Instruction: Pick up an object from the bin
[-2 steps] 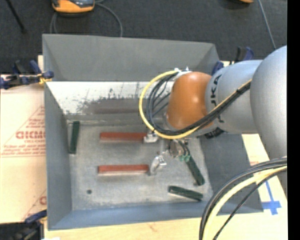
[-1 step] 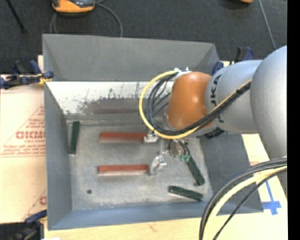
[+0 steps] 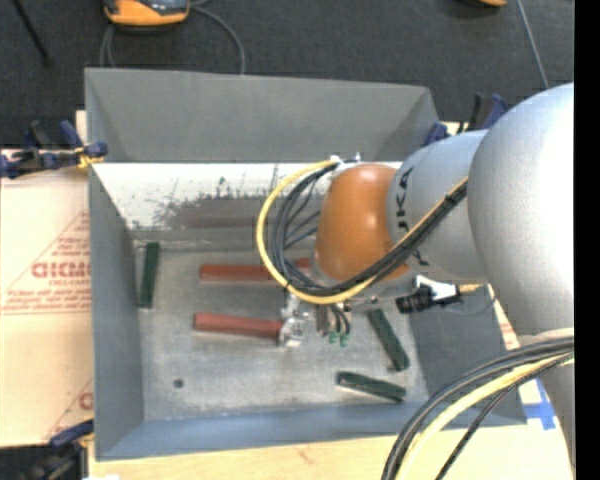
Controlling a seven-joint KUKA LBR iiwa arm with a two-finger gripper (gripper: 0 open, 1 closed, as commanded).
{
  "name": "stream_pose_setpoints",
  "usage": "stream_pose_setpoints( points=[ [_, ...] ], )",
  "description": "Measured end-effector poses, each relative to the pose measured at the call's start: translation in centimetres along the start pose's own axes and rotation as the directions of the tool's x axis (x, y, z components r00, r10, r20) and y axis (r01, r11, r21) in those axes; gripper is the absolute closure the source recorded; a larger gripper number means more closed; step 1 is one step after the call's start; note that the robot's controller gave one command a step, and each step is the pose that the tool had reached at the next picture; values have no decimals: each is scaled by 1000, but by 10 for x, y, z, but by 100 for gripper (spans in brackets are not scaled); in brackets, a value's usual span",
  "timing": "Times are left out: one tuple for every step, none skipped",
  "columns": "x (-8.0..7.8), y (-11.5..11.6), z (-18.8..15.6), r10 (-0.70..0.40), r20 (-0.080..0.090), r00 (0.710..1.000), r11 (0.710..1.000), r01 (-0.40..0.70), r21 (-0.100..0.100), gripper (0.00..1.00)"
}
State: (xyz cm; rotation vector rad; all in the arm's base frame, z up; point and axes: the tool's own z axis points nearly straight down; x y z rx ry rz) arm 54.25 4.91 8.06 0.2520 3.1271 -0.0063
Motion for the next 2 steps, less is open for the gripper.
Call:
stream_pose_setpoints(
  points=[
    [0,0,0,-1,0,1000,1000,1,0,100],
    [-12,-9,-160,-72,3,997,997,72,-4,100]
  ],
)
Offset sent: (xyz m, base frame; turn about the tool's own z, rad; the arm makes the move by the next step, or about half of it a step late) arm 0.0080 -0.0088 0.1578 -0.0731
